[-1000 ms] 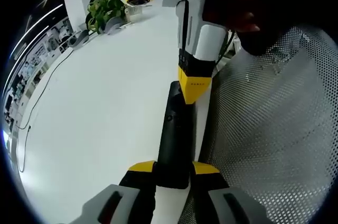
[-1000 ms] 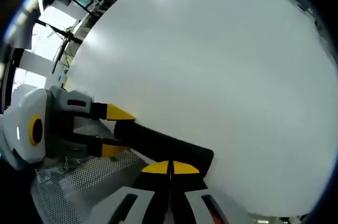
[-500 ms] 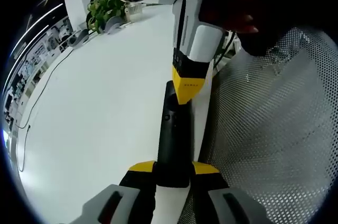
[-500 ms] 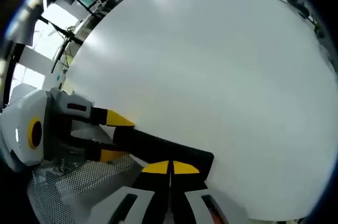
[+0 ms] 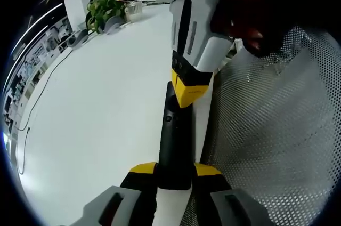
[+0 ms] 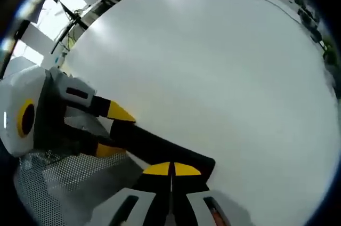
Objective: Press the specified remote control buttons in sequence, fully releasing each button before pressing the next.
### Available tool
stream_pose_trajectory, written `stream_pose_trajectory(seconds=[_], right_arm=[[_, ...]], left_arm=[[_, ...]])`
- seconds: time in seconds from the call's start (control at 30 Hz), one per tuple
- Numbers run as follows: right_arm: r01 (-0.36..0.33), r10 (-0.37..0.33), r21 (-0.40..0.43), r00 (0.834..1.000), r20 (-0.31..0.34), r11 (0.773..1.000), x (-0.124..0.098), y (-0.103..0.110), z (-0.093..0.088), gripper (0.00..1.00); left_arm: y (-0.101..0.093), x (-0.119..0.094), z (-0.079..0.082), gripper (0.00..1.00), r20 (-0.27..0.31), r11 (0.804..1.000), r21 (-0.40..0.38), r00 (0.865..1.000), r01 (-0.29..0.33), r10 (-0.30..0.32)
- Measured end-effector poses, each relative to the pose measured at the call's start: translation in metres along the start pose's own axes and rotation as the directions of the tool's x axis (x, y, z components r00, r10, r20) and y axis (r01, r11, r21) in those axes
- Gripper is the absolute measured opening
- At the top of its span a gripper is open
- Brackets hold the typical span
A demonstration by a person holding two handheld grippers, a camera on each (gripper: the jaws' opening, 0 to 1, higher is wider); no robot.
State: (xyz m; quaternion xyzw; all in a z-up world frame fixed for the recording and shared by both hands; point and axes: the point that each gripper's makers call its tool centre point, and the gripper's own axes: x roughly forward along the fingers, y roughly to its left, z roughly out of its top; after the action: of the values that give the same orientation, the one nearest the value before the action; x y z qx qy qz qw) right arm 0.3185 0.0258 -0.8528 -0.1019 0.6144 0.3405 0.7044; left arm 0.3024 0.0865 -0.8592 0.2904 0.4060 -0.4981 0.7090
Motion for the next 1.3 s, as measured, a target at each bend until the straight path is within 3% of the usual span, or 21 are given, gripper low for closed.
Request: stream_pose_trajectory(seconds=[0.67,0.83,1.07,1.3], right_arm=[[-0.062,0.063,0.095,0.998,-0.002,0.993,-0.002,0.001,0.000,0.00],[-0.055,0.053,0.108,0.998,0.020,0.993,-0.005,-0.005,0.006,0.00],[-0.103,0.088,0.151,0.991,0.099,0.983,-0.011,-0.006,0.023,0.00],[-0.117,0.109,0.114,0.991,0.073,0.987,-0.004,0.001,0.024,0.00]], left_arm=[[0.000,0.000,0.000,0.24,-0.002,1.000,0.010,1.000,0.002,-0.002],[0.000,0.001,0.000,0.24,-0.004,1.000,0.012,1.000,0.006,-0.006],[0.000,0.001,0.001,0.24,-0.011,1.000,0.027,1.000,0.017,-0.017],[0.001,0.002,0.003,0.24,-0.012,0.999,0.035,1.000,0.021,-0.020]])
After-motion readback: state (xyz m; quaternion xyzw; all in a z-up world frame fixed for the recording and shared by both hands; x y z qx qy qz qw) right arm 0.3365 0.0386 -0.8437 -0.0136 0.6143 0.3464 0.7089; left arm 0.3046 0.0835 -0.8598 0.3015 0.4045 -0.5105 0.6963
